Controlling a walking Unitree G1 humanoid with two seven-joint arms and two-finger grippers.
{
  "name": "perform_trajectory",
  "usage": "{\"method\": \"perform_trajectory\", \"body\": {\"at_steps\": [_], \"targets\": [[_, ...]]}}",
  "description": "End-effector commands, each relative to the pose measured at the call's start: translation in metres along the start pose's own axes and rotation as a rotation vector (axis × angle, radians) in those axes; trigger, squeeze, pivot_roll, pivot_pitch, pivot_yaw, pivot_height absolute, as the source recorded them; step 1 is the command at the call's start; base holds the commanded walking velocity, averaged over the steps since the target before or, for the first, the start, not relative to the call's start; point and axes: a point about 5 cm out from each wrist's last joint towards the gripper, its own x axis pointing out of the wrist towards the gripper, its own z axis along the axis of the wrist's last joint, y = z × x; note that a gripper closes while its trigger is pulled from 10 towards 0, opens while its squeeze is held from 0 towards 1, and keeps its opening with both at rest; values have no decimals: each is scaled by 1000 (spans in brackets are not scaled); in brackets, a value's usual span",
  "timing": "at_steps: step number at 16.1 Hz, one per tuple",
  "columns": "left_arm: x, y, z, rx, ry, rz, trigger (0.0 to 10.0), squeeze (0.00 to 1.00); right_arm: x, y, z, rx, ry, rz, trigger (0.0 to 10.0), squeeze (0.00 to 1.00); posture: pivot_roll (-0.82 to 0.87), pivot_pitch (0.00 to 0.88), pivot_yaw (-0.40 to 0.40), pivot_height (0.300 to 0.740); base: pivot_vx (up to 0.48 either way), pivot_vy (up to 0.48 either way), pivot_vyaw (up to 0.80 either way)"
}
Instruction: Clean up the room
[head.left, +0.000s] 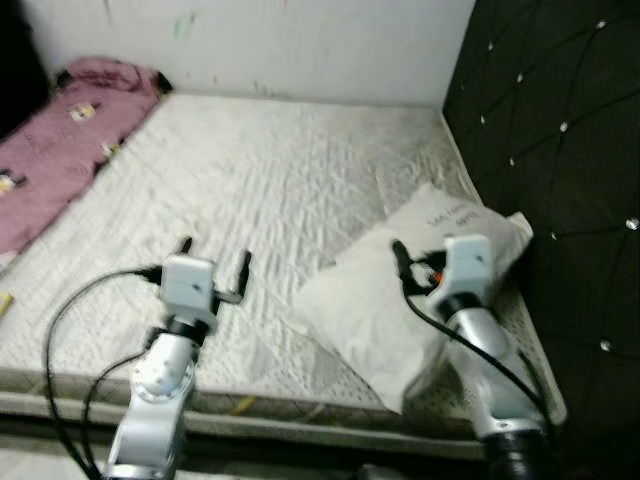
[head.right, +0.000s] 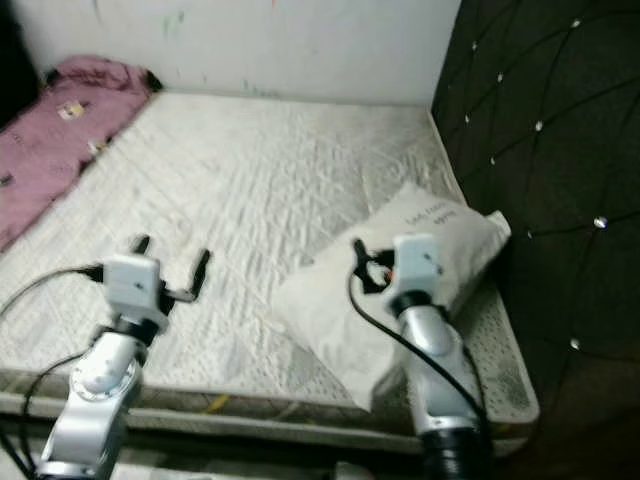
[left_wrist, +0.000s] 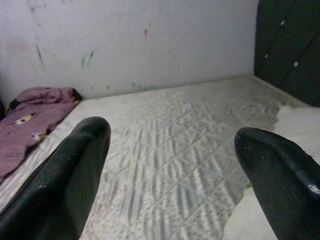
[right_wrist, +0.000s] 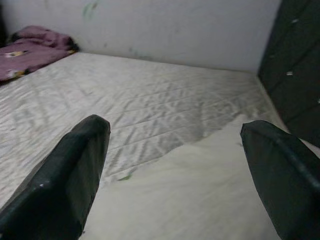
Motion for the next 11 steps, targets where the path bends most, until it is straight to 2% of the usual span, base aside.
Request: {"method": "perform_trajectory", "body": {"at_steps": [1,4,8,11], "targets": [[0,0,0,25,9,-1,10000,0,1,2,3,1,-9,4,10000,0,-123,0,-8,740,0,0,0],[0,-1,0,20,8,-6,10000,0,1,2,2,6,-3,3,10000,0,-125,0,-8,740,0,-328,0],[0,-2,0,20,7,-9,10000,0,2,1,2,8,-2,1,10000,0,-127,0,-7,740,0,-455,-564],[0,-2,0,19,5,-10,10000,0,2,1,2,8,0,1,10000,0,-126,0,-8,740,0,-480,0]]}}
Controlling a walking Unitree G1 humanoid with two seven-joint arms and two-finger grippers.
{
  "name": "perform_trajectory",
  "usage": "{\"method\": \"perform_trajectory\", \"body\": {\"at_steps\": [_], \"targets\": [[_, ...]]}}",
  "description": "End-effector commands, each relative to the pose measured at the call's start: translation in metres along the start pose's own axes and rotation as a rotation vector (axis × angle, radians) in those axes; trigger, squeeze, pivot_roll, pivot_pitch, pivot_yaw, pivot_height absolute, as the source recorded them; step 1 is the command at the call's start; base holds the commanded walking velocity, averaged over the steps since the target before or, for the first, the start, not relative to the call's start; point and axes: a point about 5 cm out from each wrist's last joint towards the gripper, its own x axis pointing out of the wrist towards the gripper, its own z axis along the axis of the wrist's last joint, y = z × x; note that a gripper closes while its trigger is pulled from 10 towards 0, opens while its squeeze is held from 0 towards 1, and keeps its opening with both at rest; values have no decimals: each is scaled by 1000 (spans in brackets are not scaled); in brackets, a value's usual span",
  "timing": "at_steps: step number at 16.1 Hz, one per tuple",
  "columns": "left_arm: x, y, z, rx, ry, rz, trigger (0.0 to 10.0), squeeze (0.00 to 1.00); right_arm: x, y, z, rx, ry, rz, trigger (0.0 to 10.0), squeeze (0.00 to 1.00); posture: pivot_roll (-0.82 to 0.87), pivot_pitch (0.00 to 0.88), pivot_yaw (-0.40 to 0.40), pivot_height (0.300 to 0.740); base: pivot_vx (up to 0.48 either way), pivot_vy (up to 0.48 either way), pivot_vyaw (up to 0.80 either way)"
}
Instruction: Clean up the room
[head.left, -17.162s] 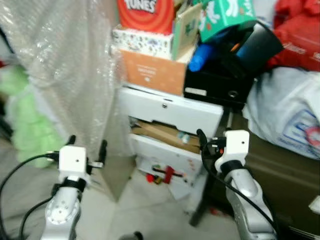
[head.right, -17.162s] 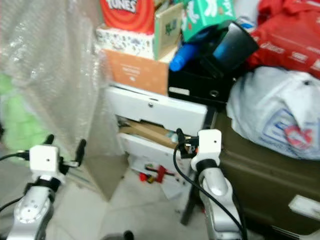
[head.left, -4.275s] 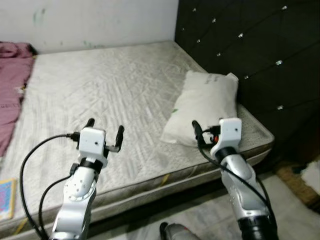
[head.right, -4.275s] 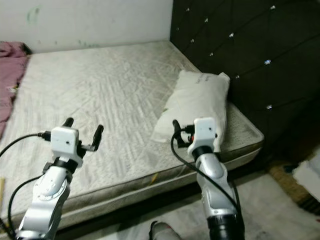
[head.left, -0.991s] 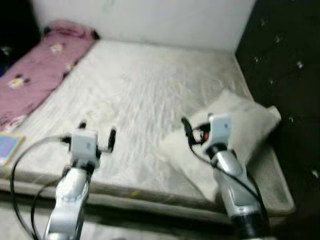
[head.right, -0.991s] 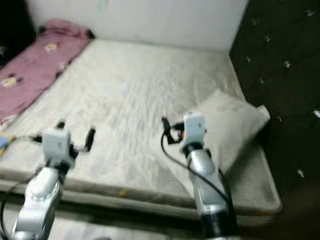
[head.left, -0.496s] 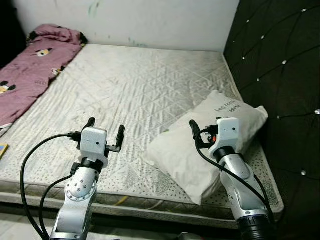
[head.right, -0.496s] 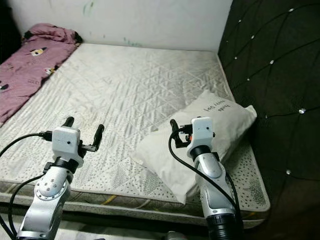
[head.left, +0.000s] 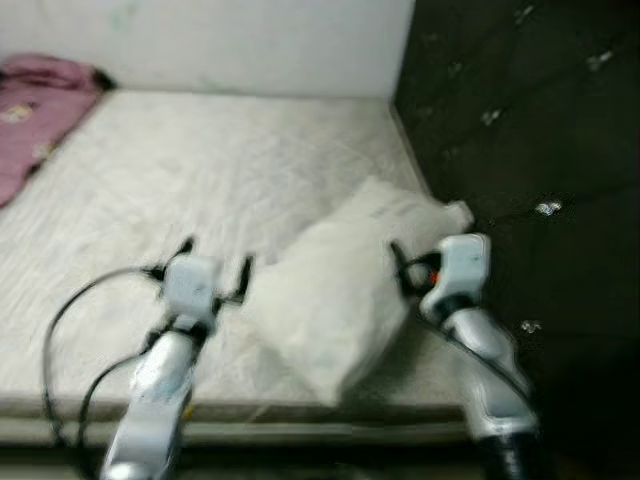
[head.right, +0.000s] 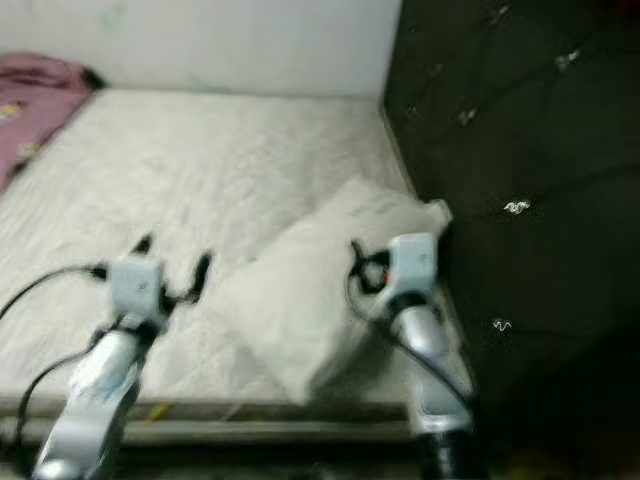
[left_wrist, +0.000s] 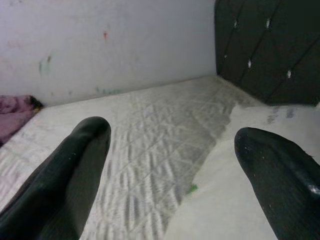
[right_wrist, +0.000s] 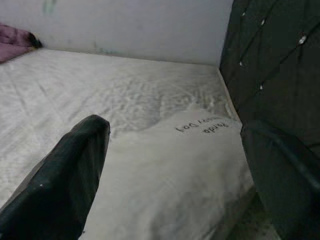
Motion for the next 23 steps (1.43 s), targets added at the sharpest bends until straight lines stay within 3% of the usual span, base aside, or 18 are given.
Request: {"method": "perform_trajectory", "body": {"at_steps": [1,6,8,10,11,12,13,14,17,19,21,23], "targets": [[3,-1,5,0,-20,-1,10000,0,1,-5,2,-11,1,-11,10000,0,-126,0,-8,740,0,-409,0],[2,2,5,-31,-24,11,10000,0,1,-5,2,-11,3,-10,10000,0,-126,0,-8,740,0,-48,0],[4,4,9,60,-34,24,10000,0,1,-4,2,-14,5,-3,10000,0,-125,0,-13,740,0,0,0],[11,-3,31,22,-136,-3,10000,0,1,-5,1,-19,12,3,10000,0,-124,0,-16,740,0,0,0],[13,-6,34,14,-141,-37,10000,0,2,-5,1,-19,18,5,10000,0,-117,0,-18,740,0,0,-800],[12,-10,29,-25,-118,-81,10000,0,3,-4,0,-18,21,5,10000,0,-117,0,-17,740,0,0,-800],[10,-11,13,-28,-50,-79,10000,0,4,-2,2,-27,11,12,10000,0,-121,0,-15,740,0,0,0],[9,-11,11,-15,-42,-71,10000,0,4,-2,2,-30,9,12,10000,0,-121,0,-15,740,0,0,0],[12,1,7,113,76,132,10000,0,5,2,-3,-46,45,30,10000,0,-110,0,-4,740,0,0,0],[11,-4,9,31,4,-12,10000,0,7,3,-7,-31,74,25,10000,0,-114,0,1,740,0,0,0],[3,-1,4,-31,21,39,10000,0,6,7,-5,-38,55,57,10000,0,-117,0,4,740,0,0,0],[2,0,6,1,15,75,10000,0,7,15,-2,-43,24,115,10000,0,-116,0,2,740,0,0,0]]}}
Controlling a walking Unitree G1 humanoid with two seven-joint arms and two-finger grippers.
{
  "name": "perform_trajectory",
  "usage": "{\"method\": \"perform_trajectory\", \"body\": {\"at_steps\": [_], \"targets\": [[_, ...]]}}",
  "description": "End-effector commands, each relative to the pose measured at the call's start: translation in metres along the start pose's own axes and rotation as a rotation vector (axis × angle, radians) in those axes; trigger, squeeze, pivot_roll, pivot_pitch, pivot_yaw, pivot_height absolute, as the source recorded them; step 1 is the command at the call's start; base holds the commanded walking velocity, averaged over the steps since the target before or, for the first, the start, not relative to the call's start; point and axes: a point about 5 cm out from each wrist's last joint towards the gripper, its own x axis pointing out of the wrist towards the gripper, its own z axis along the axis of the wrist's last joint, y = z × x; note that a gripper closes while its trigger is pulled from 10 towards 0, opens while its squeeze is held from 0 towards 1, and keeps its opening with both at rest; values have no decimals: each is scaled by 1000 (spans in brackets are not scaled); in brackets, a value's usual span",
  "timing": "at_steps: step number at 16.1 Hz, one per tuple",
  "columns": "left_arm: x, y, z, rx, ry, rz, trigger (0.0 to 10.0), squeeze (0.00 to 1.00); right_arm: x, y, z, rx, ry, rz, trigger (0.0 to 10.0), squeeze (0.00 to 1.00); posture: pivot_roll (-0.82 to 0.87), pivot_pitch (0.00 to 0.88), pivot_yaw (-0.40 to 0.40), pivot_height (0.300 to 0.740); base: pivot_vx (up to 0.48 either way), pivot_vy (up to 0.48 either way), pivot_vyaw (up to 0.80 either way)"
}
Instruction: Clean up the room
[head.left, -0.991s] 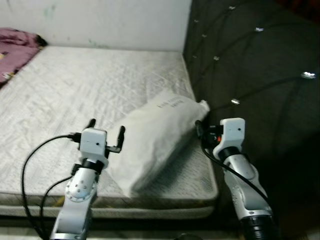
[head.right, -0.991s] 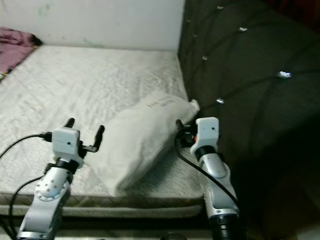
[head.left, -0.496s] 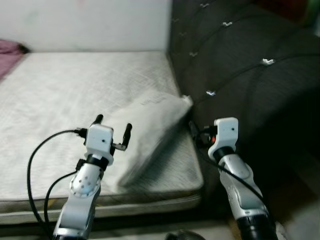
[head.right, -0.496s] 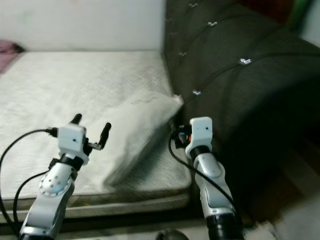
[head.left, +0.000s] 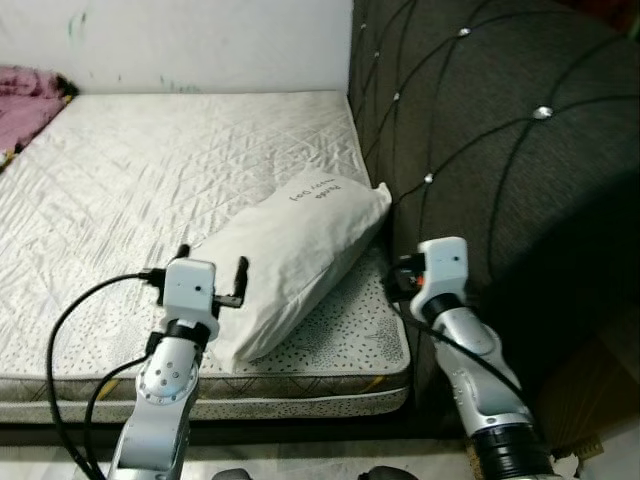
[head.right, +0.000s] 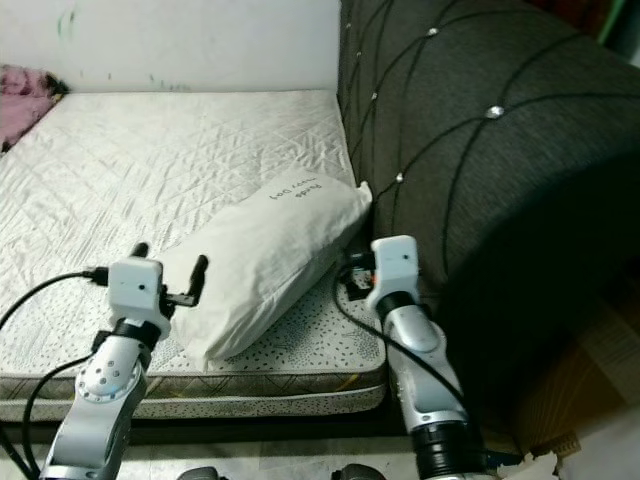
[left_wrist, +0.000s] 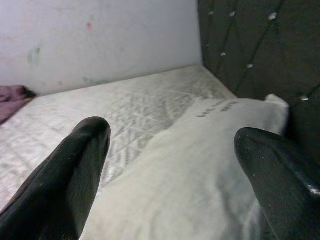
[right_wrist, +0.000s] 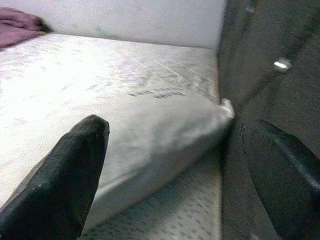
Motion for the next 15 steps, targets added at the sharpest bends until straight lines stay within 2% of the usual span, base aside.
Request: {"method": "perform_trajectory", "body": {"at_steps": [1,5,8,11,13,15], "targets": [[3,4,7,16,-28,27,10000,0,5,8,9,-10,-39,48,10000,0,-115,0,2,740,0,0,0],[4,2,6,-18,-23,17,10000,0,8,5,7,-35,-25,-6,10000,0,-115,0,0,740,0,0,0],[5,1,7,-35,-25,9,10000,0,6,-3,8,49,-44,-53,10000,0,-113,0,-3,740,0,0,0],[5,2,10,-46,-36,18,10000,0,5,-5,10,58,-51,-67,10000,0,-110,0,-4,740,0,0,-669],[2,11,7,-101,-10,71,10000,0,2,-6,10,75,-55,-85,10000,0,-107,0,-3,740,0,0,0],[1,10,9,-100,-17,57,10000,0,0,-5,10,83,-56,-84,10000,0,-104,0,-3,740,0,0,0]]}}
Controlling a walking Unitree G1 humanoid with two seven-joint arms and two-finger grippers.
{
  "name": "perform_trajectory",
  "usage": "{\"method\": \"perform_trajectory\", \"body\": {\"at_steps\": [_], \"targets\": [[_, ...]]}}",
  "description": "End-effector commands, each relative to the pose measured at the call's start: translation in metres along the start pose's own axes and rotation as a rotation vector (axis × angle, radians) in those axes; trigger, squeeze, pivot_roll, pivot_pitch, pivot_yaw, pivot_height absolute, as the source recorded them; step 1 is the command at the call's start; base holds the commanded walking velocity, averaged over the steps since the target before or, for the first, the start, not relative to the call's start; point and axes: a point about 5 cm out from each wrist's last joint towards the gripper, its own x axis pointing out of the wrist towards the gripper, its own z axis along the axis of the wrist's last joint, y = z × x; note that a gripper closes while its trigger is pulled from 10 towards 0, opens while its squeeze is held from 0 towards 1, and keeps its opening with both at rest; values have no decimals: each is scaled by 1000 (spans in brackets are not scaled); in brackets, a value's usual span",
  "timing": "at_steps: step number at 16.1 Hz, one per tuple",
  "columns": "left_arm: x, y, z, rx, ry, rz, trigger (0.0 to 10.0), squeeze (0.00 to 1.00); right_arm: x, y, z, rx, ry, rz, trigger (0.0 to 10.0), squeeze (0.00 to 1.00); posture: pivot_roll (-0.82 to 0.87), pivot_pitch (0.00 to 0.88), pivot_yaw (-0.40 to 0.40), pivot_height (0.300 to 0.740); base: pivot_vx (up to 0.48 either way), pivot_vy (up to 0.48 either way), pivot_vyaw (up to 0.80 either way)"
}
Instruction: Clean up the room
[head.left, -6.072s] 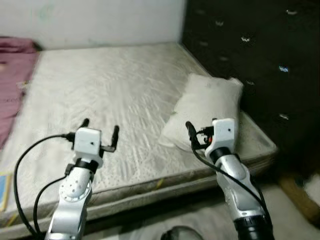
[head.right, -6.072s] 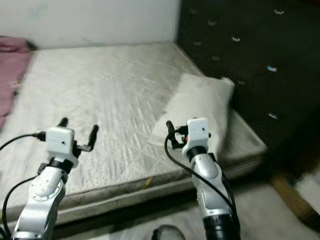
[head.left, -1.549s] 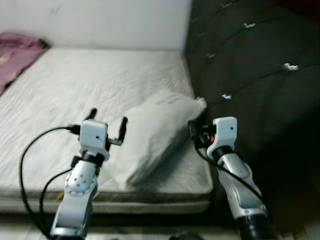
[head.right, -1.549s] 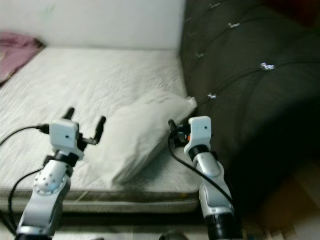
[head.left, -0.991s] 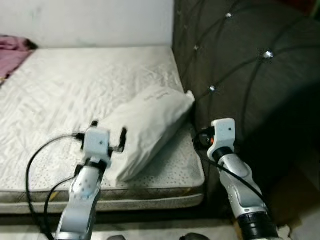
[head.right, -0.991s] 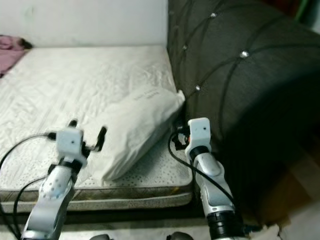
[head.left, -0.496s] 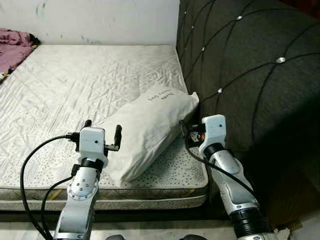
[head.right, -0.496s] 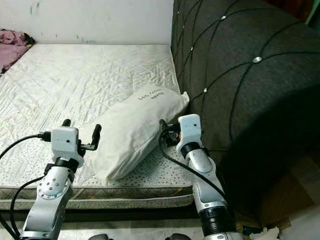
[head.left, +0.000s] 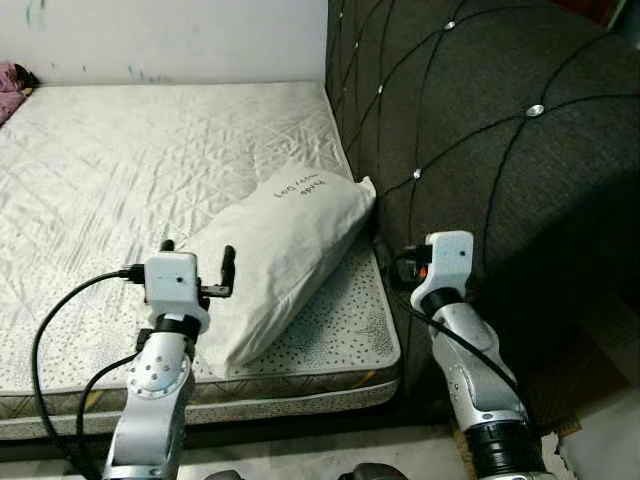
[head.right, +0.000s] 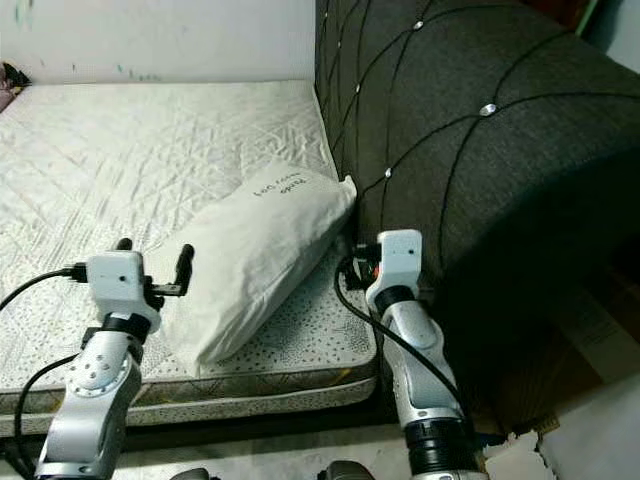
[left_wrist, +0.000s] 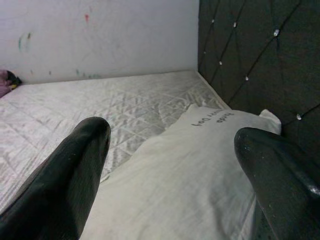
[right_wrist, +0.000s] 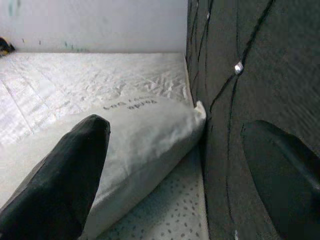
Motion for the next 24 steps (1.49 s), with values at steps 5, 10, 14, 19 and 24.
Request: {"method": "perform_trajectory", "body": {"at_steps": [5,10,14,19,24], "targets": [[-2,-2,1,-27,31,-28,10000,0,-4,0,0,18,16,-14,10000,0,-104,19,-1,740,0,288,0],[-2,-5,3,-11,18,-52,10000,0,-4,6,2,-5,-1,16,10000,0,-107,11,-2,740,0,288,0],[-3,4,3,-9,25,-25,10000,0,-4,11,2,-71,8,52,10000,0,-102,4,-8,740,0,0,0],[-3,8,4,43,6,-2,10000,0,-2,7,0,-16,21,41,10000,0,-96,1,-15,740,0,0,0],[-3,5,6,36,-9,-30,10000,0,-3,9,3,-18,2,61,10000,0,-100,8,-12,740,0,0,233]]}}
